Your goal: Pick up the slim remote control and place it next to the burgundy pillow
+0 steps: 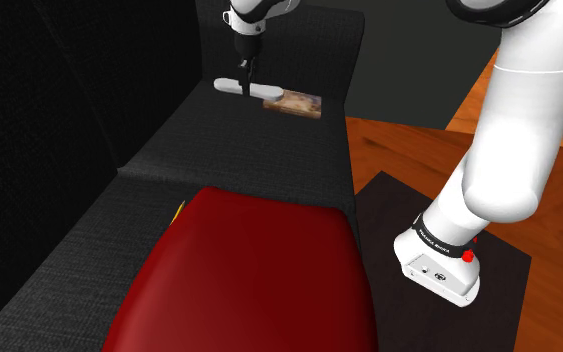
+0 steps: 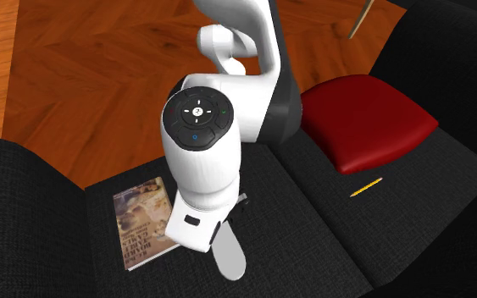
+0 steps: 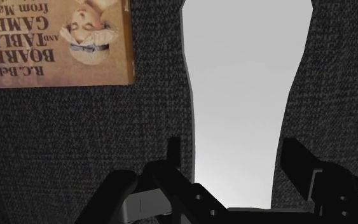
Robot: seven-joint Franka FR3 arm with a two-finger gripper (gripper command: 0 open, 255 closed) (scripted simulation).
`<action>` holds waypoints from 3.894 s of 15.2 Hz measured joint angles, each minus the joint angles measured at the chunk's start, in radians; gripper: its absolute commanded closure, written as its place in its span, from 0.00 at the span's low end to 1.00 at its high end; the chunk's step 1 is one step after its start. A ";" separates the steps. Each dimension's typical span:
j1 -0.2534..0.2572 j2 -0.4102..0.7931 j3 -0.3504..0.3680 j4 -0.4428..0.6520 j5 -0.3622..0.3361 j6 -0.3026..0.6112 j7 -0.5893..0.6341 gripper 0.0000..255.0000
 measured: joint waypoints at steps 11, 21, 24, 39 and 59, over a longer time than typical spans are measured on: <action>-0.003 -0.022 -0.001 0.121 0.001 -0.143 -0.008 1.00; 0.071 -0.146 0.042 -0.001 -0.009 -0.148 0.109 1.00; 0.107 -0.194 0.069 -0.067 -0.012 -0.131 0.173 1.00; 0.241 -0.301 0.190 -0.258 -0.010 -0.056 0.432 1.00; 0.243 -0.215 0.190 -0.427 -0.033 0.196 0.455 1.00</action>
